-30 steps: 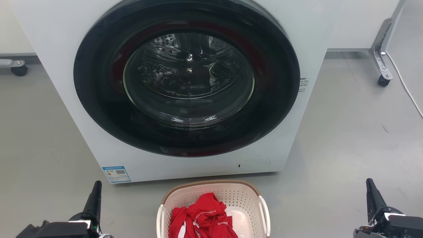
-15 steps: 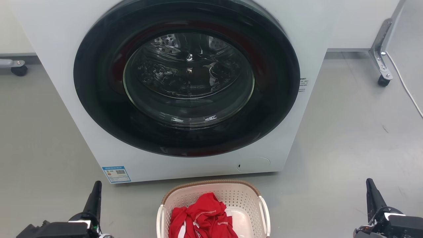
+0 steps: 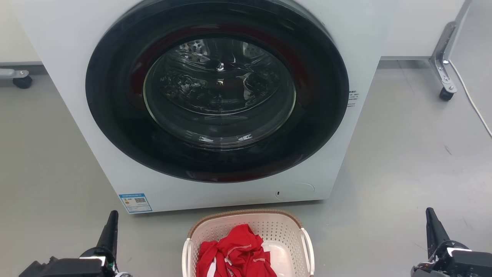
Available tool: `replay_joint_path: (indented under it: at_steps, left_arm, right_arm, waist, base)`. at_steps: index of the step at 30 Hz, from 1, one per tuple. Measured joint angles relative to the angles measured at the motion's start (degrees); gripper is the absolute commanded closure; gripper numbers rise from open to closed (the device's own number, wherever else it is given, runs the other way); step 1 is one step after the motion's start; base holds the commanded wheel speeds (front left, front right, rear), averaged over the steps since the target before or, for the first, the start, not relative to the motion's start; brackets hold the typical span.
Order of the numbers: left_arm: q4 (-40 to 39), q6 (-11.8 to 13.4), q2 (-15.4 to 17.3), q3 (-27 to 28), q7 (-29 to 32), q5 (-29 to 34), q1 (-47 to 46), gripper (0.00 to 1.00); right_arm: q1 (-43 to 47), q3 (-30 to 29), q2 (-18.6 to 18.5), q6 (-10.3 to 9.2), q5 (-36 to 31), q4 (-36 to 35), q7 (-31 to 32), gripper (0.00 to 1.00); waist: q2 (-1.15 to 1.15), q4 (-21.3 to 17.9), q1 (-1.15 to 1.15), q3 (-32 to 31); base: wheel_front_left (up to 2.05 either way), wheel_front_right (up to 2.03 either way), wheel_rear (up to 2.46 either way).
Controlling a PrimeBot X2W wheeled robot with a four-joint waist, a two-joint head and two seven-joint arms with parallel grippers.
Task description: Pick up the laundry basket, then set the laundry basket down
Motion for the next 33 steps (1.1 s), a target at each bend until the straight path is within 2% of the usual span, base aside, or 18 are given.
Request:
replay_joint_path:
  at_steps: [33]
  left_arm:
    - [0.0,0.0,0.0,0.0,0.0,0.0,0.0,1.0]
  right_arm:
    - [0.0,0.0,0.0,0.0,0.1,0.0,0.0,1.0]
  waist:
    - [0.0,0.0,0.0,0.0]
  base:
    - [0.0,0.0,0.0]
